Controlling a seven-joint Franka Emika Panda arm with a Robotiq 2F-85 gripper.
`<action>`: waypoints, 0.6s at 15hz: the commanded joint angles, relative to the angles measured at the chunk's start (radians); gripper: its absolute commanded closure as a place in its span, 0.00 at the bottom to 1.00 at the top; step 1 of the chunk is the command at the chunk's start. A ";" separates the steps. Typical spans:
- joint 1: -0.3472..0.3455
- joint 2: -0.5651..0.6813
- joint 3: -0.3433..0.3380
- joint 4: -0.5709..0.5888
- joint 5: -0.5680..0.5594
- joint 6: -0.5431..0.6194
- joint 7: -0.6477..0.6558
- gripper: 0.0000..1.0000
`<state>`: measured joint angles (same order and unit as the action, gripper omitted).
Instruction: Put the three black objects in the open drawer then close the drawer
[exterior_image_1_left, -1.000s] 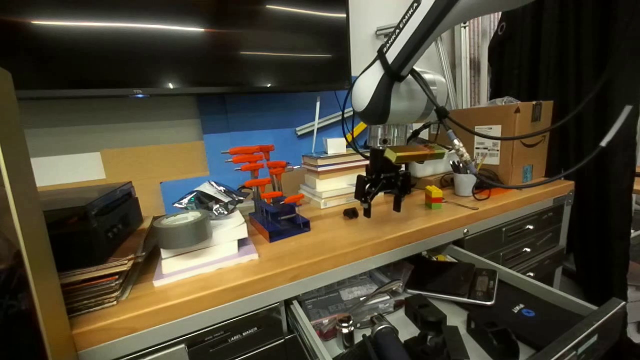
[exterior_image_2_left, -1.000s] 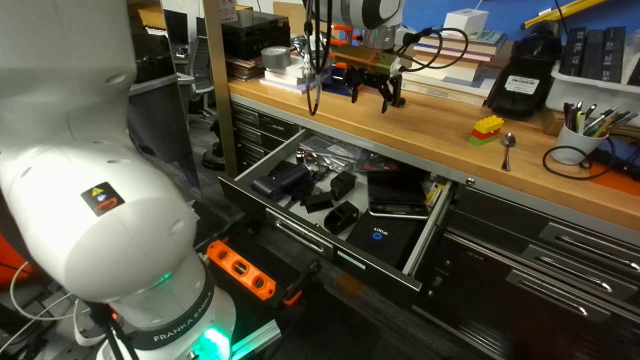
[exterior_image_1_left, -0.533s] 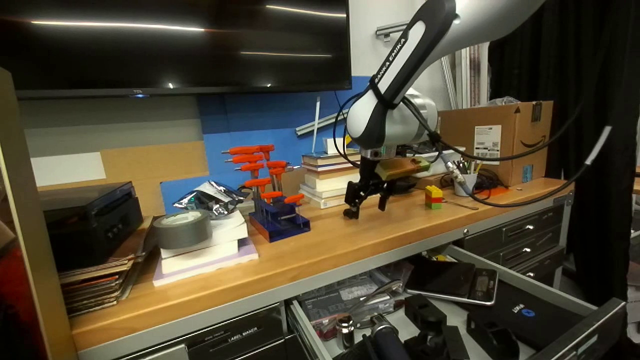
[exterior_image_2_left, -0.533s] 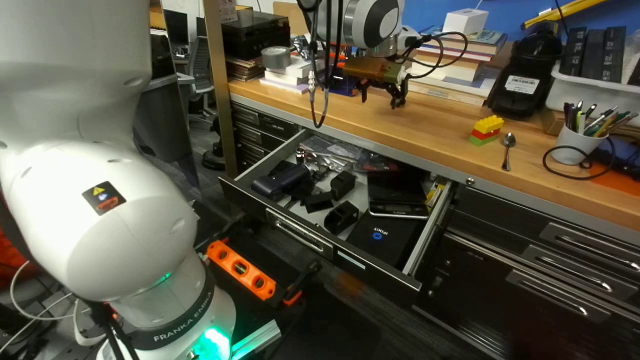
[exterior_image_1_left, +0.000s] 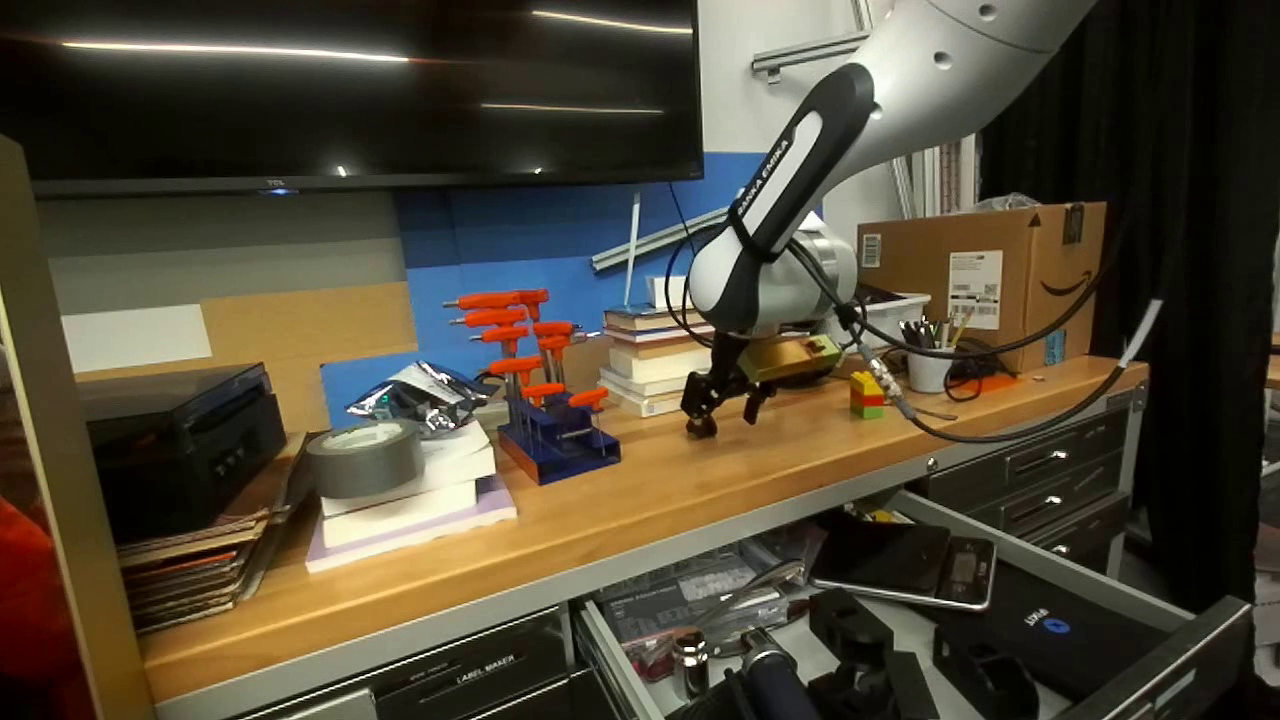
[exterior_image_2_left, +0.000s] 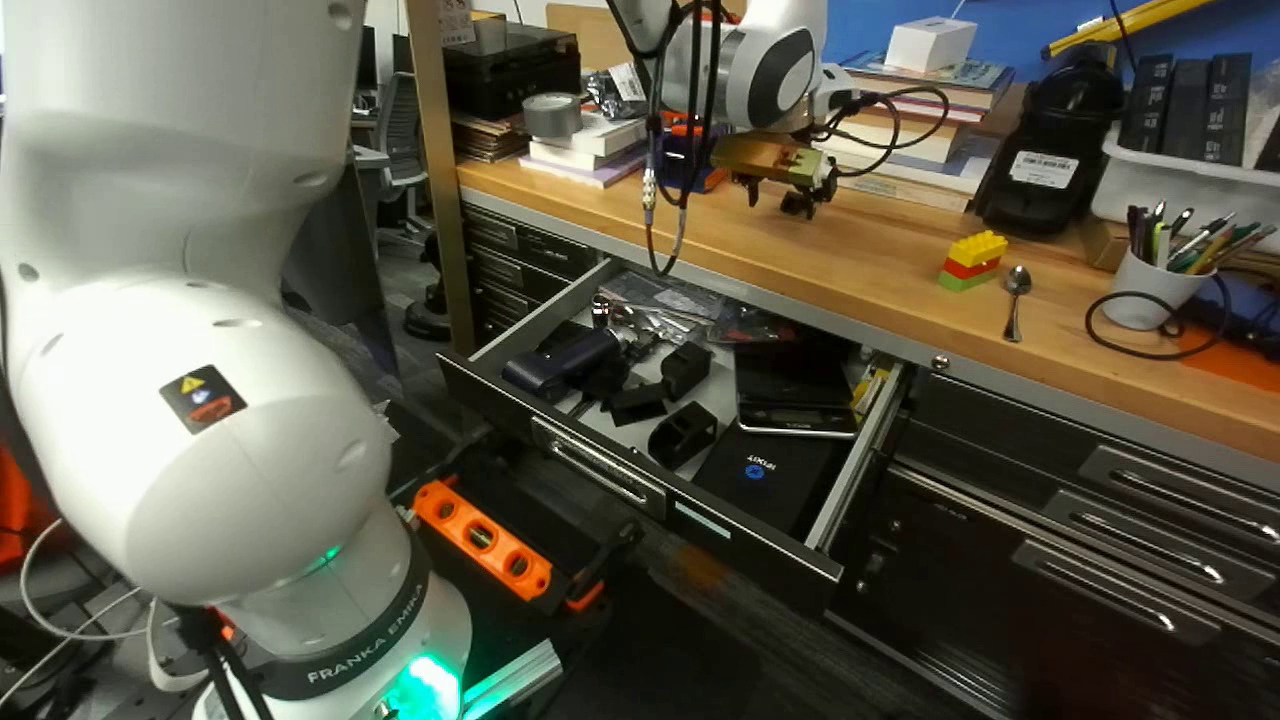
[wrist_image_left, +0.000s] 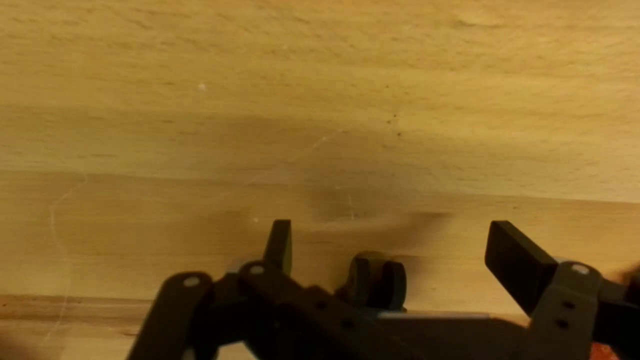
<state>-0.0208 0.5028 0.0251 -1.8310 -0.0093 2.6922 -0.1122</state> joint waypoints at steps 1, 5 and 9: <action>-0.018 0.090 0.009 0.115 0.013 0.026 -0.007 0.00; -0.028 0.149 0.010 0.193 0.016 0.028 0.000 0.00; -0.030 0.187 0.013 0.251 0.019 0.024 0.009 0.00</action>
<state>-0.0443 0.6478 0.0252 -1.6529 -0.0089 2.7083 -0.1093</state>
